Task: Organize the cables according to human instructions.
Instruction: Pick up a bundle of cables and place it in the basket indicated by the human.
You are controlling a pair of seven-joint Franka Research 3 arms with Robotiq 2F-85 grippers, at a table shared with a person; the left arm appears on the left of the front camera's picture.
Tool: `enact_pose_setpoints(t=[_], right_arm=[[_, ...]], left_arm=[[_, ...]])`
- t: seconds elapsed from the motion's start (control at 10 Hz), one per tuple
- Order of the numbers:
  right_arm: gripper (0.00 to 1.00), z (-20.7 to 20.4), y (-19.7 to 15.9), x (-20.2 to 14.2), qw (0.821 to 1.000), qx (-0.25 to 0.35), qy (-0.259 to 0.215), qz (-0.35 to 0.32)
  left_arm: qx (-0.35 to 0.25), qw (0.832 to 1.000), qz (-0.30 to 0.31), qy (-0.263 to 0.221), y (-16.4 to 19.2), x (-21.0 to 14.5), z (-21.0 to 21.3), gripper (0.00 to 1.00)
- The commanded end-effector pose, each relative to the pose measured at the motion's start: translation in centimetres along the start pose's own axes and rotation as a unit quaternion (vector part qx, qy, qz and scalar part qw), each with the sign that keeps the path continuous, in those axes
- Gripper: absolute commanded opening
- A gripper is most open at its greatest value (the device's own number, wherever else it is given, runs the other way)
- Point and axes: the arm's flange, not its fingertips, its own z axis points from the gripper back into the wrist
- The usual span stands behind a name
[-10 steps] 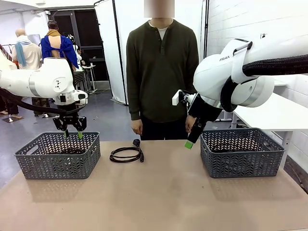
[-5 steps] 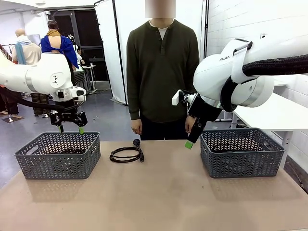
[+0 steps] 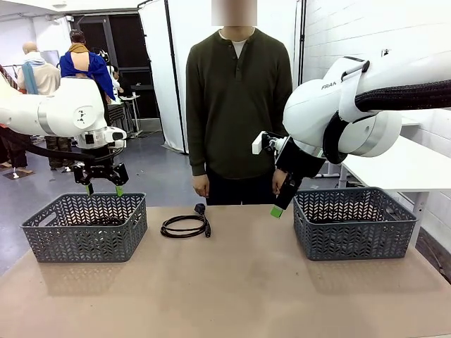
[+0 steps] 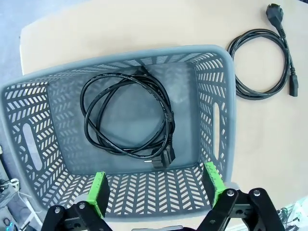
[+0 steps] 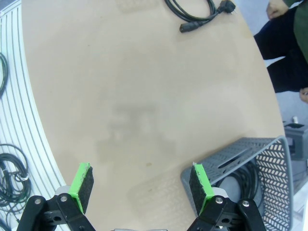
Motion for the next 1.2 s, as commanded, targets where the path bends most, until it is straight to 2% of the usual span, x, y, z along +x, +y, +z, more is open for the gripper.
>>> enact_pose_setpoints(t=[0.0, 0.1, 0.5, 0.7, 1.1], right_arm=[[1.00, -0.1, 0.1, -0.1, 1.000, -0.002, 0.001, 0.000], [1.00, -0.1, 0.1, -0.1, 1.000, -0.002, 0.001, 0.000], [1.00, -0.1, 0.1, -0.1, 1.000, -0.002, 0.001, 0.000], [1.00, -0.1, 0.1, -0.1, 1.000, -0.002, 0.001, 0.000], [1.00, -0.1, 0.1, -0.1, 1.000, -0.002, 0.001, 0.000]], left_arm=[[0.000, 1.000, 0.000, 0.000, 0.0, 0.0, 0.0, 1.00], [-0.021, 1.000, -0.017, -0.007, -0.9, -0.3, 0.5, 1.00], [-0.081, 0.989, -0.120, -0.031, -2.5, -6.4, 2.0, 1.00], [-0.074, 0.966, -0.247, -0.036, -3.5, -10.4, 3.4, 1.00], [-0.116, 0.913, -0.379, -0.097, -4.2, -16.5, 4.5, 1.00]])
